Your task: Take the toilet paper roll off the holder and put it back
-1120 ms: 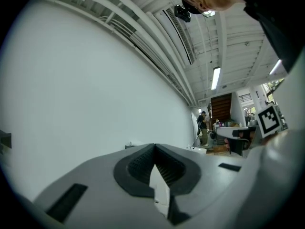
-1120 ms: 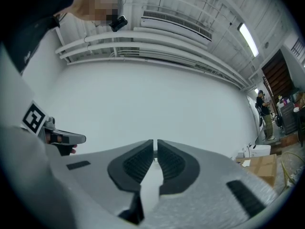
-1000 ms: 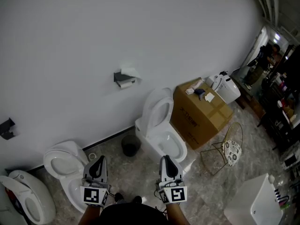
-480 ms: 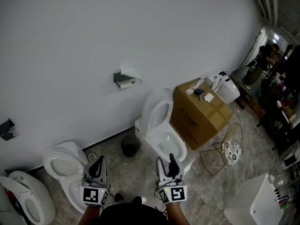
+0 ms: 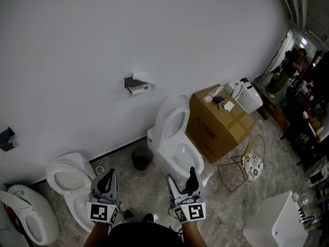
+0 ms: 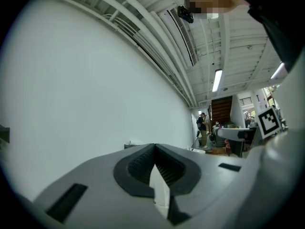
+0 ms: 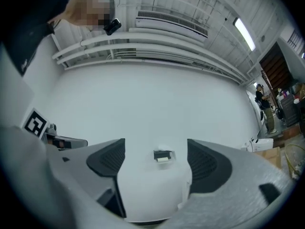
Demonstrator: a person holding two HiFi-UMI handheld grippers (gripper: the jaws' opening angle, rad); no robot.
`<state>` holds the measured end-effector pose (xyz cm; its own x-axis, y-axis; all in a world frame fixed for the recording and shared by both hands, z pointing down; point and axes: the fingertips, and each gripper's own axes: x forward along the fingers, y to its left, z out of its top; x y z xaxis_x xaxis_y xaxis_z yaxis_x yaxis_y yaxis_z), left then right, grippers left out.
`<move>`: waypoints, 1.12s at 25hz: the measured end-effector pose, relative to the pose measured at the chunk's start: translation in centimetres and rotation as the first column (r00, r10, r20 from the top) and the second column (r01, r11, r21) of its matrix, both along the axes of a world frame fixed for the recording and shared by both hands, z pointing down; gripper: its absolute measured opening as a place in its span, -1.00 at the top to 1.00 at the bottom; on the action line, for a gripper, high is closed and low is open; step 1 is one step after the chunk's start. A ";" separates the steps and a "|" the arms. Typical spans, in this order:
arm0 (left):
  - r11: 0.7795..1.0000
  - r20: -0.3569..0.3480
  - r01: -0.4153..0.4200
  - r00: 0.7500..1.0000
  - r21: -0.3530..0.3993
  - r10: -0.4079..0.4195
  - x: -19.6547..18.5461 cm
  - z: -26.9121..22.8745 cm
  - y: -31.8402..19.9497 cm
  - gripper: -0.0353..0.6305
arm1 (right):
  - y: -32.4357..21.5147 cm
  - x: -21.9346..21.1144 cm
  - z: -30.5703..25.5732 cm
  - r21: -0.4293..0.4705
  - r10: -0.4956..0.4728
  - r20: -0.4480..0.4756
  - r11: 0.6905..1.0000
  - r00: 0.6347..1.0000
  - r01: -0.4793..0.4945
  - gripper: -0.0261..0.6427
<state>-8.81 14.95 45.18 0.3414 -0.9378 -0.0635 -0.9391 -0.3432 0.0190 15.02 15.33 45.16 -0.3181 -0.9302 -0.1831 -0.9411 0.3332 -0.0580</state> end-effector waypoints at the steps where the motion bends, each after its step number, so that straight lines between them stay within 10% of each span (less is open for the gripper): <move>1: 1.000 0.000 -0.003 1.000 0.001 0.003 0.0 0.0 0.0 0.88 | 0.0 0.0 0.0 0.005 -0.001 0.002 1.000 1.000 0.001 -0.28; 11: 1.000 -0.011 -0.005 1.000 -0.001 0.005 -0.1 -0.2 0.3 0.88 | 0.2 0.4 -0.6 0.032 0.017 0.004 0.999 1.000 -0.017 -0.76; 28: 1.000 -0.016 0.001 1.000 -0.003 -0.001 -1.6 -0.1 0.9 0.88 | 0.7 -0.9 -0.7 0.033 0.014 -0.004 0.999 1.000 -0.014 -0.82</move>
